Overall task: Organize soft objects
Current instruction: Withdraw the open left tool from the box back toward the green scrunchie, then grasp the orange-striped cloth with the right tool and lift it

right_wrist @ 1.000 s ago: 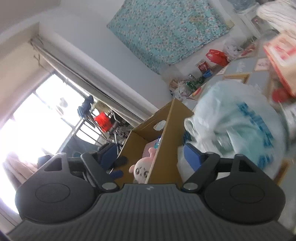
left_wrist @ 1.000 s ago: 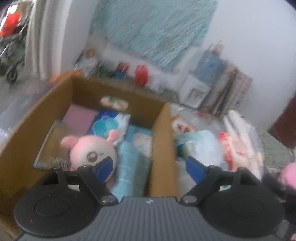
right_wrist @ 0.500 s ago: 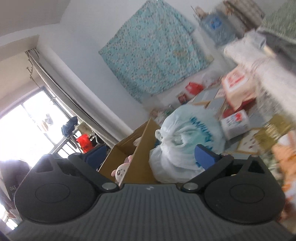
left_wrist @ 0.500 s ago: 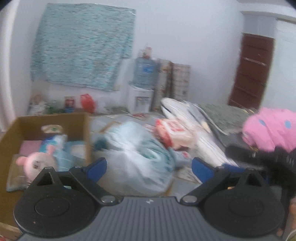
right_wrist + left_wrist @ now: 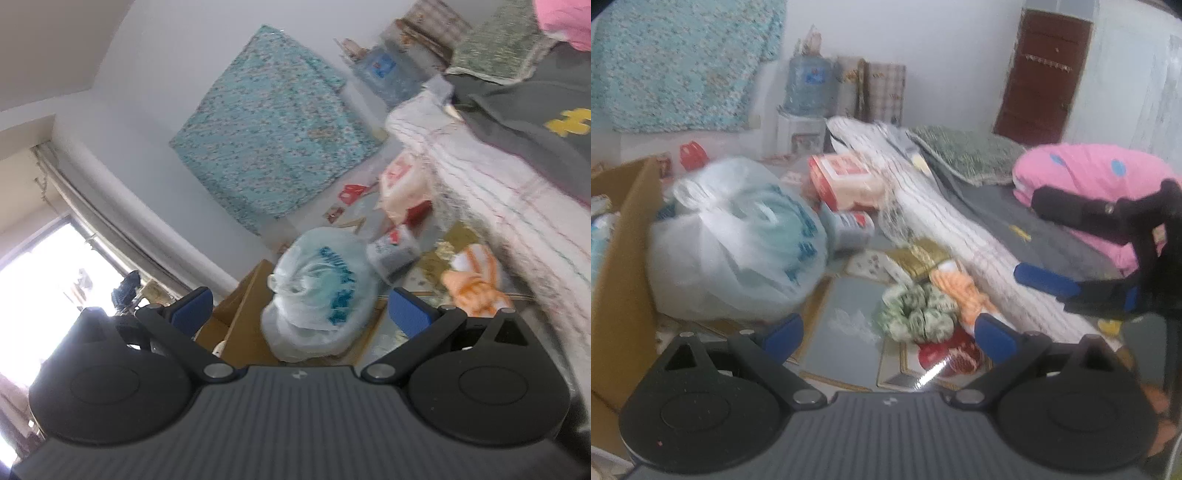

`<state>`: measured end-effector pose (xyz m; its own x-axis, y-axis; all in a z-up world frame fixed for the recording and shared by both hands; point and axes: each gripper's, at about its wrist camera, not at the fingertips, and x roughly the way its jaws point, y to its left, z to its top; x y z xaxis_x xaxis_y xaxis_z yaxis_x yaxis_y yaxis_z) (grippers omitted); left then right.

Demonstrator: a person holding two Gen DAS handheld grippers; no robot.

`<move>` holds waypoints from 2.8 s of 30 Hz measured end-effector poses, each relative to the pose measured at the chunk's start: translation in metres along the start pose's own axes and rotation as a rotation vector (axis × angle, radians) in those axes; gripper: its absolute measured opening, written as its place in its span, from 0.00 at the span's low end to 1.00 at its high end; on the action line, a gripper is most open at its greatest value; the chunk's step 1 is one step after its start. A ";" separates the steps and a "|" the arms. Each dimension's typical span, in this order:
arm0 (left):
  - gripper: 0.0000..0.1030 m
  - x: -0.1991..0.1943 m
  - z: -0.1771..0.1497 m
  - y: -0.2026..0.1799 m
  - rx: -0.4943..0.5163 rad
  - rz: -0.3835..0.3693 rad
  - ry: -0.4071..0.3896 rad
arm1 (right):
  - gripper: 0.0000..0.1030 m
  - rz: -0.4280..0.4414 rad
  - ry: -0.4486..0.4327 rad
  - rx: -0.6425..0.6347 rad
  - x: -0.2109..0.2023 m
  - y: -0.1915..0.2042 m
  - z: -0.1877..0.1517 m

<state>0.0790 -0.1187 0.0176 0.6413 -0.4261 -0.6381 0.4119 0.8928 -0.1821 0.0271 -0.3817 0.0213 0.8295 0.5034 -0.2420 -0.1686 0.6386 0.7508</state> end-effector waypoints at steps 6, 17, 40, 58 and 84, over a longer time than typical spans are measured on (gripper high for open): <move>1.00 0.022 -0.009 0.007 -0.047 -0.014 0.046 | 0.99 -0.066 -0.008 0.023 -0.007 -0.023 -0.003; 1.00 0.049 -0.022 0.023 -0.083 -0.049 0.106 | 0.97 -0.211 0.033 -0.005 0.020 -0.046 0.001; 1.00 0.063 -0.033 0.019 -0.008 -0.076 0.122 | 0.32 -0.450 0.160 -0.025 0.044 -0.070 -0.004; 1.00 0.038 -0.039 0.020 0.015 -0.114 0.115 | 0.28 -0.154 0.109 0.115 0.027 -0.046 -0.014; 0.88 0.030 -0.051 0.044 -0.092 -0.170 0.174 | 0.40 -0.086 0.337 0.166 0.094 -0.045 -0.060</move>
<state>0.0835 -0.0849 -0.0473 0.4434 -0.5469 -0.7101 0.4388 0.8233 -0.3601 0.0811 -0.3285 -0.0719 0.6103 0.6330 -0.4763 0.0053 0.5979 0.8015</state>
